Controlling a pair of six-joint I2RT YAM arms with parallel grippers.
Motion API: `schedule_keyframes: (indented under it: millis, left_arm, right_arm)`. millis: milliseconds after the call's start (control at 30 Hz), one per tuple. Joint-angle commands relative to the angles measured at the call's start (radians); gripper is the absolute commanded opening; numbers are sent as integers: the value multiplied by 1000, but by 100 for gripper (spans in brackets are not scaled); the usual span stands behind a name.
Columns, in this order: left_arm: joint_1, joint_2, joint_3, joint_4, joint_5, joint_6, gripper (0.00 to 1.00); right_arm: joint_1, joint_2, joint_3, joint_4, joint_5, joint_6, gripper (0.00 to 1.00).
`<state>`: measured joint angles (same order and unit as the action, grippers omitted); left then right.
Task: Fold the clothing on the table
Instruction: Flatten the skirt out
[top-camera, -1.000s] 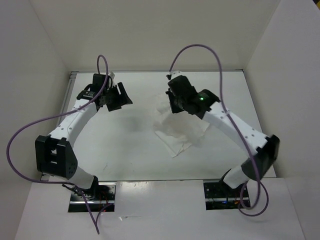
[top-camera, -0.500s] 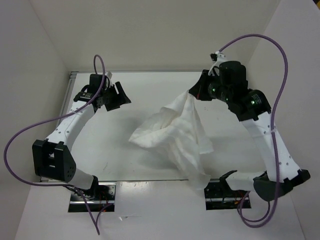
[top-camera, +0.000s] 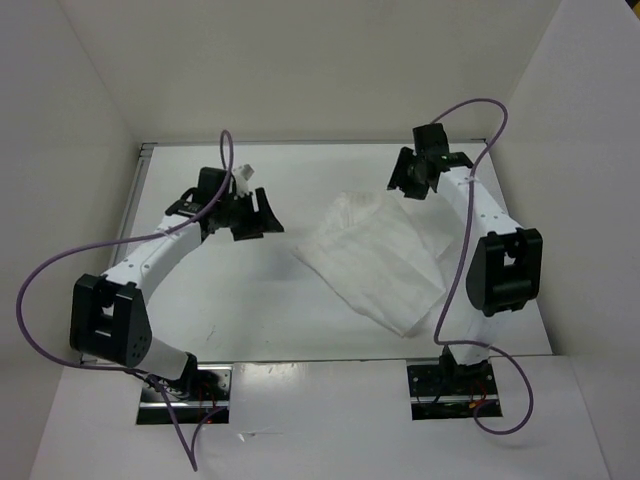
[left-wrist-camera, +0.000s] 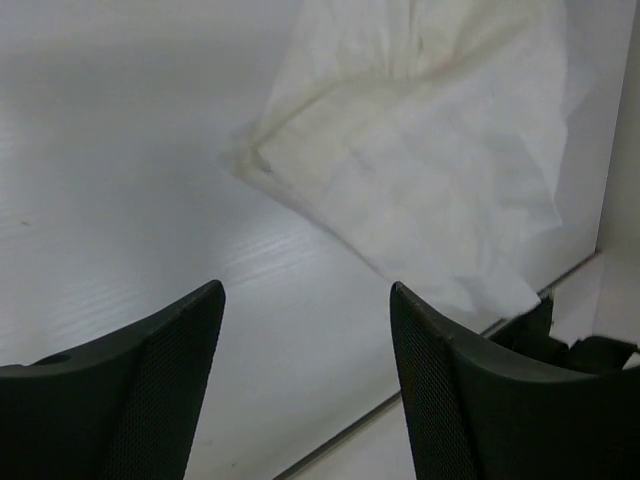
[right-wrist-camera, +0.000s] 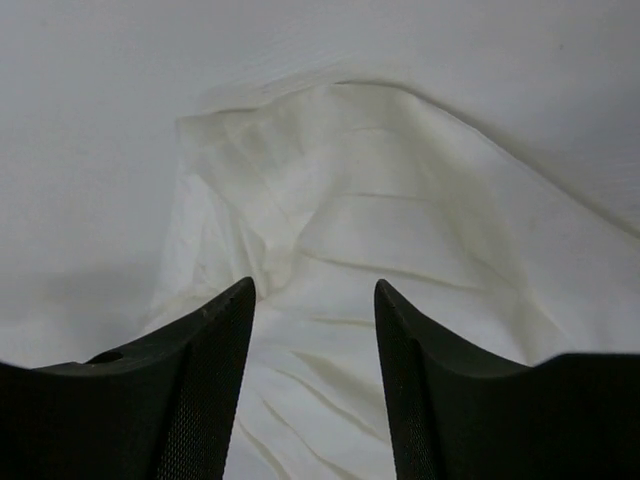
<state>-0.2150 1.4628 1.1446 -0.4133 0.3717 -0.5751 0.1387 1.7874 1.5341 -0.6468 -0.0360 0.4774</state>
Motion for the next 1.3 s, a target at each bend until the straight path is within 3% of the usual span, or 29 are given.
schedule_keyframes:
  millis: [0, 200, 433, 800, 1100, 1167, 1200, 1267]
  left_arm:
    - [-85, -13, -81, 88, 119, 43, 74]
    - [-175, 103, -148, 203, 20, -94, 71]
    - [-237, 240, -112, 237, -209, -356, 70]
    - [-294, 336, -34, 245, -304, -561, 66]
    - [-304, 455, -2, 189, -313, -572, 39]
    - [-304, 470, 33, 180, -326, -560, 25]
    - [-304, 470, 49, 171, -338, -540, 5]
    - [-314, 470, 93, 156, -338, -513, 0]
  right_arm:
    - [104, -169, 57, 33, 122, -45, 57]
    - [154, -244, -31, -40, 133, -45, 58]
    - [154, -365, -161, -60, 125, -34, 58]
    - [154, -388, -203, -93, 148, -63, 58]
    - [154, -417, -212, -111, 173, -83, 58]
    - [154, -430, -212, -111, 185, -83, 58]
    - [154, -442, -212, -111, 195, -83, 58]
    - [154, -454, -221, -111, 196, -83, 58]
